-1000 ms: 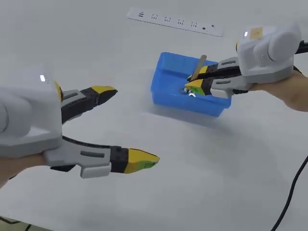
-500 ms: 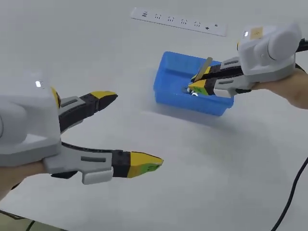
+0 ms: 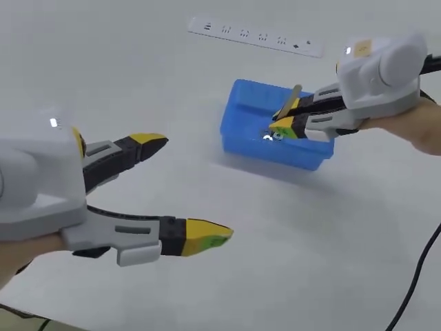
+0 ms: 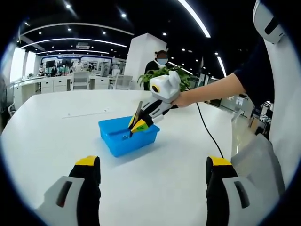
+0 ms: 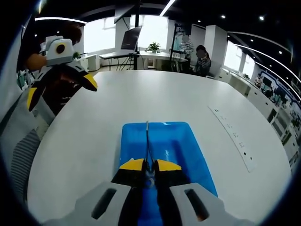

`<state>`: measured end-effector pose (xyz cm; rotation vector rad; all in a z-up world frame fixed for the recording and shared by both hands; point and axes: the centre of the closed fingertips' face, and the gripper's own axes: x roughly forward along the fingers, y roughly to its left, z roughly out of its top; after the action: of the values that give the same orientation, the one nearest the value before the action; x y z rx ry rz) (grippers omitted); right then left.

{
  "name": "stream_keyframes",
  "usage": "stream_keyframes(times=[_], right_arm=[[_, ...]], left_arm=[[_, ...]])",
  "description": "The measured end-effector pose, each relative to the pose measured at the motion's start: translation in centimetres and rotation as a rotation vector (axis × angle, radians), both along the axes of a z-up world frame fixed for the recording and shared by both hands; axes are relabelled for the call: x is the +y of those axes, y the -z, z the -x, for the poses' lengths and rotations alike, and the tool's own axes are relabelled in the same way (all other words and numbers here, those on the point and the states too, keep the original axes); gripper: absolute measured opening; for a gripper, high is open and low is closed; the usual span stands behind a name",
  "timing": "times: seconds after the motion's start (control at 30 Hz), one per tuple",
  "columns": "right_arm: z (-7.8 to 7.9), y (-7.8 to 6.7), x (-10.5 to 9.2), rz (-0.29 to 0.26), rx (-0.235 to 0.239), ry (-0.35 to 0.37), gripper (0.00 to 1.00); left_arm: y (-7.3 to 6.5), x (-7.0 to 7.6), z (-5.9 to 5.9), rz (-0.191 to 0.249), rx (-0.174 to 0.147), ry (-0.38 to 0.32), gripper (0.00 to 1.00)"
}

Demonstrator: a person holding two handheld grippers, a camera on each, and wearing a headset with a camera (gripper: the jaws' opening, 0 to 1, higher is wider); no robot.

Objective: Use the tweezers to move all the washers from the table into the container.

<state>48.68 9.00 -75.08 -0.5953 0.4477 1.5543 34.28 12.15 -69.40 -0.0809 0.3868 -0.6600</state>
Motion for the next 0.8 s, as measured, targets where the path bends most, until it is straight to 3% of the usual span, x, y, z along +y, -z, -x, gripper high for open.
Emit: stream_keyframes(times=[0.13, 0.27, 0.33, 0.4, 0.57, 0.67, 0.8], right_arm=[[0.1, -0.2, 0.0, 0.004, -0.004, -0.007, 0.08], [0.3, -0.3, -0.1, 0.009, -0.001, -0.016, 0.08], [0.5, -0.4, -0.2, 0.017, 0.005, -0.015, 0.08], [0.6, -0.4, -0.3, 0.027, 0.006, -0.017, 0.07], [0.4, -0.7, -0.5, 0.039, -0.014, -0.021, 0.07], [0.3, -0.8, -0.6, 0.04, -0.02, -0.02, 0.07], [0.0, -0.9, -0.6, 0.041, -0.032, -0.015, 0.07]], left_arm=[[-0.2, 0.0, -0.6, -0.002, -0.005, 0.009, 0.98], [-0.9, -0.2, -2.3, -0.002, -0.026, 0.028, 0.97], [-2.2, -0.7, -3.8, 0.042, -0.059, 0.047, 0.94], [-3.0, -1.0, -5.5, 0.05, -0.082, 0.061, 0.93], [-4.1, -2.5, -10.1, 0.021, -0.128, 0.128, 0.88], [-4.3, -3.4, -11.6, 0.005, -0.137, 0.171, 0.83], [-4.1, -5.0, -13.5, -0.063, -0.16, 0.244, 0.68]])
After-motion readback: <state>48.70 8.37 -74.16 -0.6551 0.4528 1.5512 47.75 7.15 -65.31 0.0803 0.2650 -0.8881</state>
